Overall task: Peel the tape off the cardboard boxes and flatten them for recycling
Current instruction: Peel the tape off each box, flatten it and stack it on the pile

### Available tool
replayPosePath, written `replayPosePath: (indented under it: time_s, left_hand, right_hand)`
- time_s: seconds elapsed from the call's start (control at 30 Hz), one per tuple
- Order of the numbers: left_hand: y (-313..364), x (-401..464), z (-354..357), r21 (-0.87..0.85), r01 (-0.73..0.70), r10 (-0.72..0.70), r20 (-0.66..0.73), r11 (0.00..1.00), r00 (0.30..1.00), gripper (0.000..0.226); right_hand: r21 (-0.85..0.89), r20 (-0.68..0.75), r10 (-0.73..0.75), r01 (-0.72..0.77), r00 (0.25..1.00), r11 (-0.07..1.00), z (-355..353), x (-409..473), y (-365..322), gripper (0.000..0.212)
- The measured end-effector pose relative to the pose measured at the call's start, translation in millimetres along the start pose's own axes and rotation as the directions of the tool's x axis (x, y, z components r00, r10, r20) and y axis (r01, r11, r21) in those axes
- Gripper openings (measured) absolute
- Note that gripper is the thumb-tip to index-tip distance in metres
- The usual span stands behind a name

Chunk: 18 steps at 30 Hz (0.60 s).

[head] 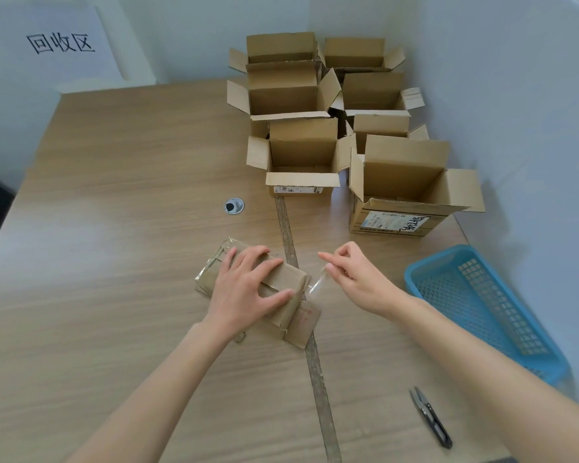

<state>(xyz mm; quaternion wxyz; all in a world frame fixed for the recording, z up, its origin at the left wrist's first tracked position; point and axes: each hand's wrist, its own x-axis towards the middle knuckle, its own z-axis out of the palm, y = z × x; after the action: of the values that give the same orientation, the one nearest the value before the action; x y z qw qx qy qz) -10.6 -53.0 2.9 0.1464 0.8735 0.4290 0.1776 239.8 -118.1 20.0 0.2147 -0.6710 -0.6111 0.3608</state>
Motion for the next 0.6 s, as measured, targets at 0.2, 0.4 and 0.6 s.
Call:
replayPosePath:
  time_s: [0.2, 0.4, 0.6]
  left_hand:
    - [46.4, 21.0, 6.1, -0.003, -0.065, 0.065, 0.082, 0.998, 0.995, 0.056]
    - [95.5, 47.5, 23.3, -0.017, -0.144, 0.145, 0.118, 0.989, 0.982, 0.053]
    - [132.6, 55.5, 51.9, 0.004, -0.223, 0.217, 0.204, 0.975, 0.955, 0.054]
  right_hand:
    - [0.065, -0.369, 0.002, 0.024, 0.93, 0.998, -29.2, -21.4, 2.8, 0.022]
    - [-0.06, -0.478, -0.005, -0.027, 0.878, 0.998, -63.1, -56.5, 40.4, 0.014]
    - [-0.102, -0.56, 0.175, -0.278, 0.81, 0.955, -92.6, -114.6, 107.8, 0.018]
